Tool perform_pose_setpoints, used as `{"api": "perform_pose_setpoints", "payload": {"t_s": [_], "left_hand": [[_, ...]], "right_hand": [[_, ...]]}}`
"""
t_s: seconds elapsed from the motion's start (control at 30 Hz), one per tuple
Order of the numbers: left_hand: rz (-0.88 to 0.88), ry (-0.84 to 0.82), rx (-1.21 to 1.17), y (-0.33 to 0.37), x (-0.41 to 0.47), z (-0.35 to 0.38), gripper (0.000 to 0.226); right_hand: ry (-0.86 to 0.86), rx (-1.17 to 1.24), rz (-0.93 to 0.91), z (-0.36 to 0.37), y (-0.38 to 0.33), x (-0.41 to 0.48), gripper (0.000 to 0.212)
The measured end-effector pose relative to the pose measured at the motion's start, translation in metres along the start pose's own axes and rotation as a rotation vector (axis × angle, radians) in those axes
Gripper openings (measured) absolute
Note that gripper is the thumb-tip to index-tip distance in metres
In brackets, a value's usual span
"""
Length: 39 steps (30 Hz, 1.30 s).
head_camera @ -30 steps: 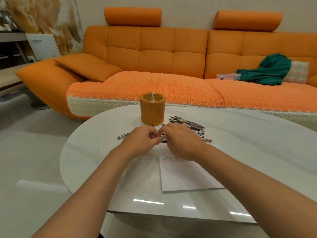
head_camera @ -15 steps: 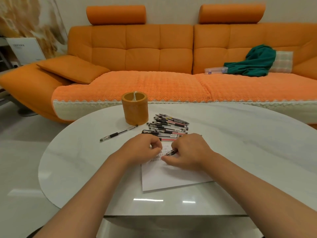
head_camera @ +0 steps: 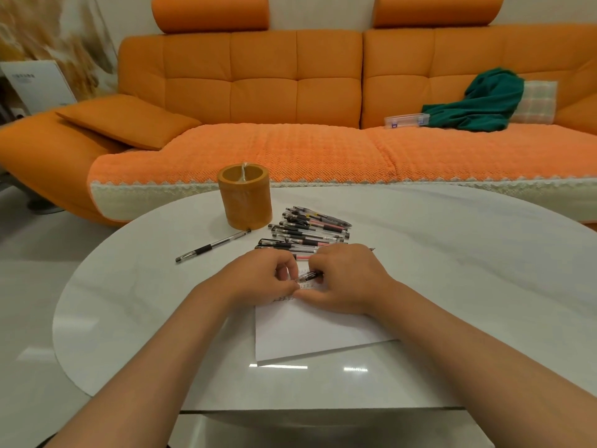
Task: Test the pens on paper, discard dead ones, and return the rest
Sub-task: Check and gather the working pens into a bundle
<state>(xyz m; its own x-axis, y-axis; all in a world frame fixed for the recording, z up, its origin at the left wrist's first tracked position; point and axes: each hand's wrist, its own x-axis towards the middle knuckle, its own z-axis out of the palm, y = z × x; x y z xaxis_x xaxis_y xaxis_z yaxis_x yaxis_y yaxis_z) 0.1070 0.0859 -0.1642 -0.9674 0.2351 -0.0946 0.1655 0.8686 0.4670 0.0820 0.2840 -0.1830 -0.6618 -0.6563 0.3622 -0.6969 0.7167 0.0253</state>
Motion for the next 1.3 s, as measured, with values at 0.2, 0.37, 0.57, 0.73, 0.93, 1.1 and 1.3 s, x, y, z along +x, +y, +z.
{"api": "perform_pose_setpoints", "payload": {"t_s": [0.2, 0.37, 0.57, 0.73, 0.93, 1.1, 1.3], "left_hand": [[-0.001, -0.015, -0.001, -0.001, 0.001, 0.001, 0.016], [-0.008, -0.026, -0.019, -0.002, 0.0, 0.0, 0.014], [-0.02, -0.023, -0.04, -0.004, 0.0, 0.0, 0.016], [-0.033, -0.026, -0.039, -0.004, 0.002, 0.001, 0.017], [-0.05, -0.025, -0.047, -0.006, 0.004, 0.003, 0.018], [-0.067, -0.008, -0.001, -0.002, 0.007, 0.006, 0.025], [-0.091, -0.017, 0.012, 0.0, 0.009, 0.006, 0.027]], "right_hand": [[0.199, 0.167, -0.041, -0.002, 0.007, 0.002, 0.04], [0.461, 0.472, 0.036, -0.019, 0.004, 0.005, 0.017], [0.275, 1.128, 0.509, -0.011, 0.002, 0.002, 0.054], [-0.019, 1.413, 0.647, -0.014, -0.003, -0.003, 0.039], [-0.137, 1.167, 0.532, -0.016, -0.008, -0.008, 0.008], [-0.209, 1.098, 0.437, -0.019, -0.011, -0.01, 0.006], [-0.19, 1.067, 0.424, -0.009, -0.006, -0.008, 0.017]]}}
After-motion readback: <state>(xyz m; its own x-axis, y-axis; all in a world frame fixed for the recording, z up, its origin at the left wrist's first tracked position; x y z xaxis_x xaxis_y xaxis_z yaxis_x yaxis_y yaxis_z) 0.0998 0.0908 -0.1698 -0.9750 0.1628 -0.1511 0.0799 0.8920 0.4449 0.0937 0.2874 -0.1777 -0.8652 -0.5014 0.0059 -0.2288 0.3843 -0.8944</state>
